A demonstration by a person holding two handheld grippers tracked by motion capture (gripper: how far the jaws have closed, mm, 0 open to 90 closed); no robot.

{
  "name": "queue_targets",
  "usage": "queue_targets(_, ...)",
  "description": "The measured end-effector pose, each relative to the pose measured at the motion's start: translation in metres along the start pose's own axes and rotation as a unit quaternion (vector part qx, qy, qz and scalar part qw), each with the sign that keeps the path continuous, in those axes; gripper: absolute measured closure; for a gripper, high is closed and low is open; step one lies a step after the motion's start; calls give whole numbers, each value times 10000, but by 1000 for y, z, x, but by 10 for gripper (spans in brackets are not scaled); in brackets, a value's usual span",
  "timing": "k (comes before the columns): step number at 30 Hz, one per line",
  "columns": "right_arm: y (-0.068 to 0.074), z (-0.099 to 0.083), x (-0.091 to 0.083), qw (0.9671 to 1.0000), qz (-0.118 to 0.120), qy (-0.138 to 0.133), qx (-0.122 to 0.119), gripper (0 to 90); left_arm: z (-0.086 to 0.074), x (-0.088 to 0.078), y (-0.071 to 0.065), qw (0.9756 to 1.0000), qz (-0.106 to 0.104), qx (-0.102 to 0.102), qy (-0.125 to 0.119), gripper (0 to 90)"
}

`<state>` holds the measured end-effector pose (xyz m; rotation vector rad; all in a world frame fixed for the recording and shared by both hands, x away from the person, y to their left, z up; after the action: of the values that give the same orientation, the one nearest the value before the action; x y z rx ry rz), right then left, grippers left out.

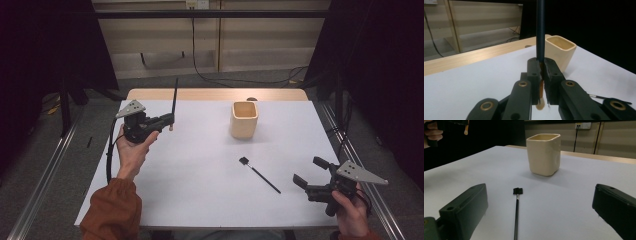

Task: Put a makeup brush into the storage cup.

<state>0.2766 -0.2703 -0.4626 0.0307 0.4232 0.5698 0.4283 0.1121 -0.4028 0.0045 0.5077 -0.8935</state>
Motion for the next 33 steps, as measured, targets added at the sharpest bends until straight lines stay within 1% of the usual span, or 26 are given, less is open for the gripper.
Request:
queue_targets(4, 0, 0, 0, 10000, -1, 12, -1, 0, 0, 2, -12, 9998, -209, 21, -33, 842)
queue_targets(9, 0, 0, 0, 10000, -4, 5, -4, 0, -1, 3, -32, 9990, -409, 187, 0, 842)
queue_targets(11, 0, 0, 0, 10000, -3, 0, -7, 0, -3, 3, -38, 9985, -529, 164, -33, 842)
queue_targets(12, 0, 0, 0, 10000, 6, 7, -17, 0, -4, 4, -40, 9983, -556, 149, -19, 842)
queue_targets(13, 0, 0, 0, 10000, 10, 4, -24, 0, -5, 5, -41, 9984, -542, 161, 29, 842)
queue_targets(15, 0, 0, -1, 10000, 8, -1, -28, 0, -6, 6, -45, 9979, -637, 116, 8, 842)
queue_targets(16, 0, 0, -1, 10000, 11, 2, -23, 0, -6, 7, -49, 9973, -721, 123, 26, 842)
queue_targets(22, 3, 0, -1, 10000, 56, -5, -42, 0, -5, 8, -66, 9952, -953, 199, 60, 842)
queue_targets(26, 2, 0, -1, 10000, 46, -2, -35, 0, -5, 7, -79, 9932, -1109, 307, 163, 841)
queue_targets(28, 2, 1, -1, 10000, 47, -7, -37, 0, -5, 6, -88, 9912, -1248, 387, 195, 842)
queue_targets(30, 3, 1, -2, 10000, 47, -10, -62, 0, -6, 6, -95, 9896, -1342, 451, 236, 842)
queue_targets(31, 3, 1, -2, 10000, 55, -22, -62, 0, -7, 7, -100, 9886, -1374, 539, 285, 842)
queue_targets(32, 3, 1, -2, 10000, 57, -15, -63, 0, -7, 9, -105, 9875, -1430, 578, 316, 841)
queue_targets(33, 3, 0, -1, 10000, 54, -3, -69, 0, -8, 10, -108, 9869, -1449, 607, 359, 841)
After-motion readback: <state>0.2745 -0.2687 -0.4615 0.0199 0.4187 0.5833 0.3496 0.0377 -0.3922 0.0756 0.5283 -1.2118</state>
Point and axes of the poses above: each handheld gripper's, and its own axes: x roughly forward along the jaws, z roughly out of its top, y roughly to its left, the point moved 10 cm from there along x, roughly forward along the jaws, and after that the axes turned 7 degrees about y, right-handed, at the moved point
